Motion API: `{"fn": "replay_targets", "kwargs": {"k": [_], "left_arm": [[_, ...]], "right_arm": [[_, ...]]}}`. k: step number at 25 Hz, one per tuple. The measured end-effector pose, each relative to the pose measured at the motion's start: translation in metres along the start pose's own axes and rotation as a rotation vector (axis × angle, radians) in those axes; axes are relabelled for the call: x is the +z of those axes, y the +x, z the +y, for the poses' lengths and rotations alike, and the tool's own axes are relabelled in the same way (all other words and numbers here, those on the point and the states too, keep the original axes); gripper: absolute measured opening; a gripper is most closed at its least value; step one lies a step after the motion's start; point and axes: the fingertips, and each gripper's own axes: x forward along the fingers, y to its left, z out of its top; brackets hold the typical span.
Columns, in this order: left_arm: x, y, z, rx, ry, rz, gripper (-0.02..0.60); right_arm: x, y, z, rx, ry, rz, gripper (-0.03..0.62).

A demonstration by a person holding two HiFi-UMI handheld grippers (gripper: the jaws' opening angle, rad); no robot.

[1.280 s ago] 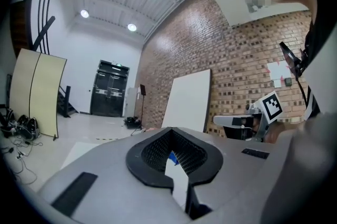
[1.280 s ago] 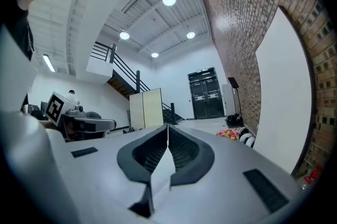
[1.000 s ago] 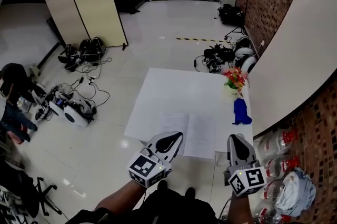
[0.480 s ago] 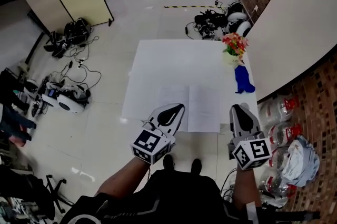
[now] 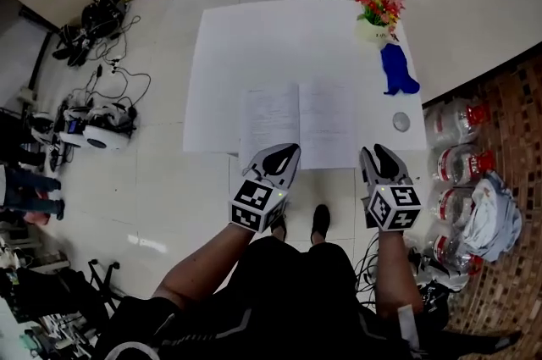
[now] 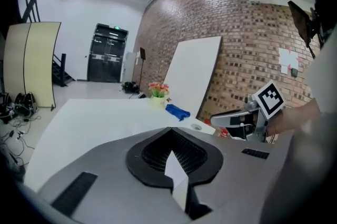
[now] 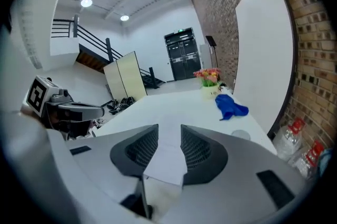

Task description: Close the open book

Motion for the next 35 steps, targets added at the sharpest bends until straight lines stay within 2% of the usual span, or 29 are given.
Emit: {"fn": "replay_targets", "kwargs": {"k": [7,12,21,29,30,33,35], "left_arm": [[-0.065,0.028,-0.011,-0.006,-0.018,0.131,-0.003],[-0.095,0.037,-0.012,0.013,-0.018,0.185,-0.003],[-0.127,0.036,-0.007,0.055,-0.062,0.234,-0.003],[-0.126,0.032,-0.013,0.037,-0.078,0.220,-0.003],[-0.125,0.031,-0.014,0.034,-0.080,0.218,-0.003],[-0.124,0.027,-0.012,0.033,-0.087,0.211,-0.003],[-0.121,0.023,-0.009,0.040,-0.095,0.204,-0.003]], "right_arm": [[-0.094,0.028,-0.027,0.001,0.221,0.151,0.146],[-0.133,0.044,-0.033,0.014,0.313,0.204,0.178],[-0.154,0.058,-0.027,0.099,0.457,0.200,0.178],[-0.156,0.060,-0.025,0.178,0.574,0.186,0.175],[-0.156,0.059,-0.027,0.172,0.577,0.185,0.168],[-0.152,0.055,-0.031,0.147,0.575,0.176,0.078],[-0.148,0.052,-0.030,0.145,0.585,0.170,0.053]]}}
